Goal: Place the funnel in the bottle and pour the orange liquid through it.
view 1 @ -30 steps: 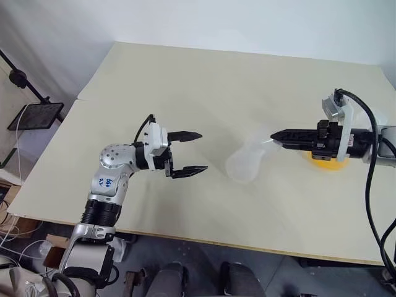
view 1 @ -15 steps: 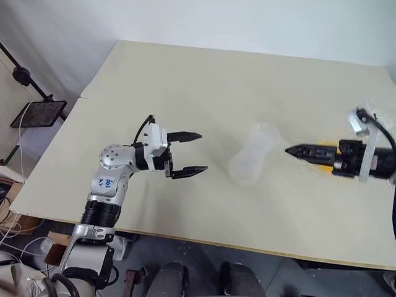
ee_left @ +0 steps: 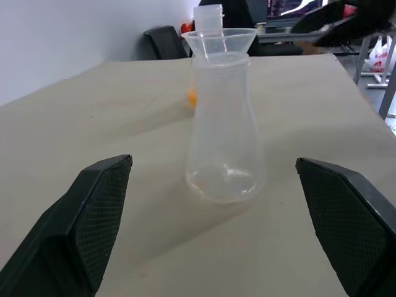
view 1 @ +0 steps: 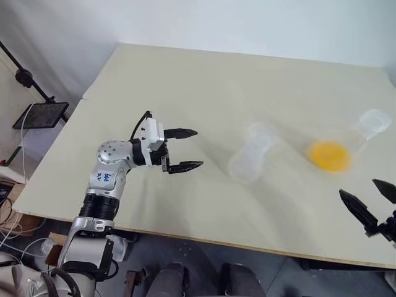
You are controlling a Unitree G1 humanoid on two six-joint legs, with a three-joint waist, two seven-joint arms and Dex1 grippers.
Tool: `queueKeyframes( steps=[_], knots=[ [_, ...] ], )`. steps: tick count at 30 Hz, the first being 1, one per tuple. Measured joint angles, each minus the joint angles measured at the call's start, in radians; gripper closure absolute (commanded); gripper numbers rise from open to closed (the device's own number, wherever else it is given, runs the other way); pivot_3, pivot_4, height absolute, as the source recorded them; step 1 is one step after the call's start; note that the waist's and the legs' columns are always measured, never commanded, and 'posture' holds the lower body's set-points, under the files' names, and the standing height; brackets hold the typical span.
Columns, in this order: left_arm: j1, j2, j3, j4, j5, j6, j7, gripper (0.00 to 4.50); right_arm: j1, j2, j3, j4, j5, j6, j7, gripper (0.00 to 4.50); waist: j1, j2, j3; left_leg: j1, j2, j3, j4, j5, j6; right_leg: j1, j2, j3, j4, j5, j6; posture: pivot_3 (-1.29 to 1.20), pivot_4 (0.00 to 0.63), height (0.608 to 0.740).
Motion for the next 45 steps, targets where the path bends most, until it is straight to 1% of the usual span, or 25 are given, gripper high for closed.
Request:
queueKeyframes(
  steps=[2, 5, 9, 12, 15, 17, 19, 22, 25, 35, 45],
  knots=[
    [0.0, 0.0, 0.0, -0.001, 0.0, 0.002, -0.001, 0.0, 0.001, 0.065, 0.007, 0.005, -0.044, -0.094, 0.0, 0.02, -0.009, 0.0, 0.0, 0.002, 0.0, 0.0, -0.001, 0.0, -0.001, 0.001, 0.0, 0.002, 0.001, 0.0, 0.0, 0.0, 0.15, 0.74],
    [0.0, 0.0, 0.0, -0.001, 0.0, 0.005, -0.001, 0.0, -0.011, 0.124, 0.036, 0.026, -0.102, -0.178, -0.021, 0.02, -0.013, 0.0, 0.0, 0.009, 0.0, 0.004, -0.005, 0.001, -0.002, 0.002, 0.0, 0.006, 0.002, 0.0, 0.0, 0.0, 0.15, 0.74],
    [0.0, -0.001, 0.001, -0.004, 0.0, 0.008, 0.006, 0.0, -0.097, 0.129, 0.075, 0.04, -0.133, -0.189, -0.087, 0.02, -0.016, 0.0, 0.0, 0.011, 0.001, 0.008, -0.006, 0.001, -0.002, 0.002, -0.001, 0.009, 0.002, 0.0, 0.0, 0.0, 0.15, 0.74],
    [0.0, -0.007, 0.001, -0.013, -0.001, 0.014, 0.016, 0.0, -0.208, 0.079, 0.1, 0.052, -0.121, -0.134, -0.147, 0.02, -0.015, 0.0, 0.0, 0.011, 0.001, 0.008, -0.006, 0.001, -0.002, 0.002, -0.002, 0.009, 0.002, 0.0, 0.0, 0.0, 0.15, 0.74],
    [0.001, -0.015, 0.001, -0.033, -0.002, 0.024, 0.021, 0.0, -0.307, 0.04, 0.1, 0.094, -0.077, -0.064, -0.198, 0.02, -0.012, 0.0, 0.0, 0.011, 0.001, 0.008, -0.006, 0.001, -0.002, 0.002, -0.002, 0.009, 0.002, 0.0, 0.0, 0.0, 0.15, 0.74],
    [0.006, -0.015, 0.001, -0.049, -0.003, 0.031, 0.023, 0.0, -0.357, -0.013, 0.11, 0.148, -0.067, -0.018, -0.199, 0.02, -0.008, 0.0, 0.0, 0.011, 0.001, 0.007, -0.006, 0.001, -0.002, 0.002, -0.002, 0.009, 0.002, 0.0, 0.0, 0.0, 0.15, 0.74],
    [0.016, -0.018, 0.001, -0.055, -0.005, 0.039, 0.026, 0.0, -0.439, -0.054, 0.121, 0.229, -0.059, 0.031, -0.203, 0.02, -0.01, 0.0, 0.0, 0.011, 0.001, 0.008, -0.006, 0.001, -0.002, 0.002, -0.002, 0.009, 0.002, 0.0, 0.0, 0.0, 0.15, 0.74],
    [0.028, -0.025, -0.001, -0.079, -0.007, 0.052, 0.028, 0.0, -0.524, -0.086, 0.147, 0.332, -0.069, 0.05, -0.208, 0.02, -0.009, 0.0, 0.0, 0.011, 0.002, 0.007, -0.006, 0.001, -0.002, 0.002, -0.002, 0.008, 0.002, 0.0, 0.0, 0.0, 0.15, 0.74],
    [0.03, -0.029, -0.002, -0.095, -0.01, 0.058, 0.031, 0.0, -0.603, -0.121, 0.175, 0.442, -0.115, 0.049, -0.222, 0.02, -0.011, 0.0, 0.0, 0.011, 0.002, 0.008, -0.006, 0.001, -0.002, 0.002, -0.002, 0.009, 0.002, 0.0, 0.0, 0.0, 0.15, 0.74],
    [0.046, -0.025, 0.001, -0.131, -0.011, 0.086, 0.042, 0.0, -0.729, -0.119, 0.215, 0.581, -0.146, 0.028, -0.231, 0.02, -0.013, 0.0, 0.0, 0.011, 0.002, 0.009, -0.006, 0.001, -0.002, 0.002, -0.002, 0.009, 0.002, 0.0, 0.0, 0.0, 0.15, 0.74],
    [0.046, -0.025, 0.0, -0.134, -0.011, 0.087, 0.049, 0.0, -0.871, -0.133, 0.244, 0.722, -0.162, 0.003, -0.199, 0.02, -0.012, 0.001, 0.0, 0.01, 0.002, 0.009, -0.006, 0.001, -0.002, 0.001, -0.002, 0.009, 0.002, 0.0, 0.0, 0.0, 0.15, 0.74]
  ],
)
